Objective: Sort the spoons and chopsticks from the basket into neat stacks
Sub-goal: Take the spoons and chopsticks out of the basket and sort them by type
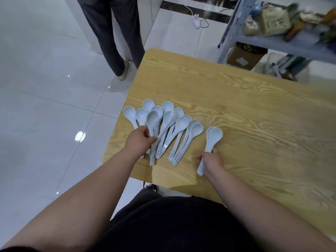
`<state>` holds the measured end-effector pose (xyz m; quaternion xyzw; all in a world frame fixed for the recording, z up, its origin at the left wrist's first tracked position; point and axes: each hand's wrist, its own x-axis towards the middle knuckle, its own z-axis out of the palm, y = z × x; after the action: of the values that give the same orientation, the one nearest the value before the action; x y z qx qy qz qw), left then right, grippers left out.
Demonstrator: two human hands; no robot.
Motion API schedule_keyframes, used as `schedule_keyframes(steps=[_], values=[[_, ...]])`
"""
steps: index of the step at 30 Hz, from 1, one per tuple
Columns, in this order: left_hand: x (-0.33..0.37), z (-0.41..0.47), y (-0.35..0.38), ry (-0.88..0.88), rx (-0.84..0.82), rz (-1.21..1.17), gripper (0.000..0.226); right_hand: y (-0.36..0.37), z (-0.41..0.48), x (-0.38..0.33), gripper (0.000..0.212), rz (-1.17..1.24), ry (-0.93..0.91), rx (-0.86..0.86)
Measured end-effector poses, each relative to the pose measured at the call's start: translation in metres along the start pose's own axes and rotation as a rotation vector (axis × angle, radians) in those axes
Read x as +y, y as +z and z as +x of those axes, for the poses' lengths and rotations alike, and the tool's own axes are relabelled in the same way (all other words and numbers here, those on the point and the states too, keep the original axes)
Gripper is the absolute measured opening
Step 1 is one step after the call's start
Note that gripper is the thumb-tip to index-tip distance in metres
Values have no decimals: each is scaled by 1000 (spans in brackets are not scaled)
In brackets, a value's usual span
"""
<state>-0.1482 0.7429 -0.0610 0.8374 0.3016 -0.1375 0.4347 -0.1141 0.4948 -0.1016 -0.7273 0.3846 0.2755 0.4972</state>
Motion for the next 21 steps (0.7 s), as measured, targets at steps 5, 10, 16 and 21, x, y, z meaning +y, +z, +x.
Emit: schedule_keyframes(steps=[5, 10, 16, 21], values=[[17, 31, 4, 130, -143, 141, 20, 22, -15, -13, 21, -219, -115, 66], [19, 42, 12, 154, -183, 204, 23, 30, -17, -21, 21, -385, -202, 75], [2, 28, 19, 540, -122, 397, 56, 23, -19, -8, 46, -488, -339, 90], [5, 17, 27, 623, -285, 660, 55, 14, -26, -13, 70, -561, -345, -62]])
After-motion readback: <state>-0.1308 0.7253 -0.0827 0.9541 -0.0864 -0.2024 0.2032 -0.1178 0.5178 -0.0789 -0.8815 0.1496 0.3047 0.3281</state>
